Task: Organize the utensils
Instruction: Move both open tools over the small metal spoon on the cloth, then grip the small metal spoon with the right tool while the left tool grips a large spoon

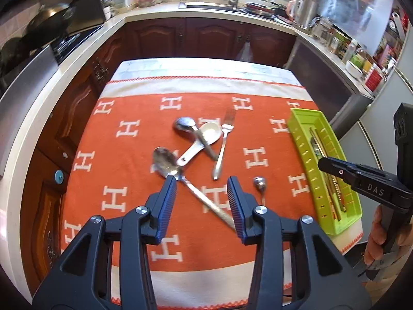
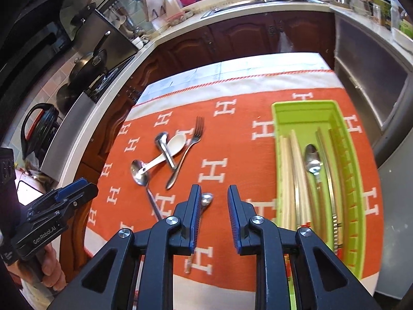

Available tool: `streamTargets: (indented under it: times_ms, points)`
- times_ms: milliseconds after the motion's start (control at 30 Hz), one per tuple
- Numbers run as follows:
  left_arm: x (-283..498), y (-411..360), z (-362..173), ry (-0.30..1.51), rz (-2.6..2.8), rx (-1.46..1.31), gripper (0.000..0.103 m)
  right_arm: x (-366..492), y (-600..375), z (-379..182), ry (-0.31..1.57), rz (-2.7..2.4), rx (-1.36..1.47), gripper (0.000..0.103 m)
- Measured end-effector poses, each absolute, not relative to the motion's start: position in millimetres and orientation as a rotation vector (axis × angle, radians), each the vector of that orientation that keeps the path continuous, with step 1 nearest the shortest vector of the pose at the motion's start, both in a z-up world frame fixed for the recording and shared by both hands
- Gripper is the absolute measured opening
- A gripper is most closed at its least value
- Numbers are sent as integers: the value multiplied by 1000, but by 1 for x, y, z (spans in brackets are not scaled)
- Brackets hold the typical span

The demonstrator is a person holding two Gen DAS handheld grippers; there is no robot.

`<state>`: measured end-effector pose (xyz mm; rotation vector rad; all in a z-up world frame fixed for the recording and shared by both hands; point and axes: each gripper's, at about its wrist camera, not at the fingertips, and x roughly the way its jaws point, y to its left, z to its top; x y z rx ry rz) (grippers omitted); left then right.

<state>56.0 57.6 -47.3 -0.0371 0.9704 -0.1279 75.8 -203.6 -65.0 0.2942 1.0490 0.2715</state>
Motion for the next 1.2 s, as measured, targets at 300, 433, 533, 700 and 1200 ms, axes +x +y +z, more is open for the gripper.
streamTargets:
  times_ms: [300,433,533,700,1200]
  points:
    - [67,100,-86,1023,-108,-78,38,90,-182,-123,1168,295,382,29]
    - [79,121,-109,1052,-119,-143,38,95,-174,-149,1216,299,417,29]
    - [91,133,-126,1052,-137,-187,38,97,-168,-164,1232,296,427,29]
    - [109,145,-148,1049,-182,-263,38,103,-161,-184,1256,263,438,29]
    - [146,152,-194,1046,-231,-321,38,129,-130,-193,1226,208,346,16]
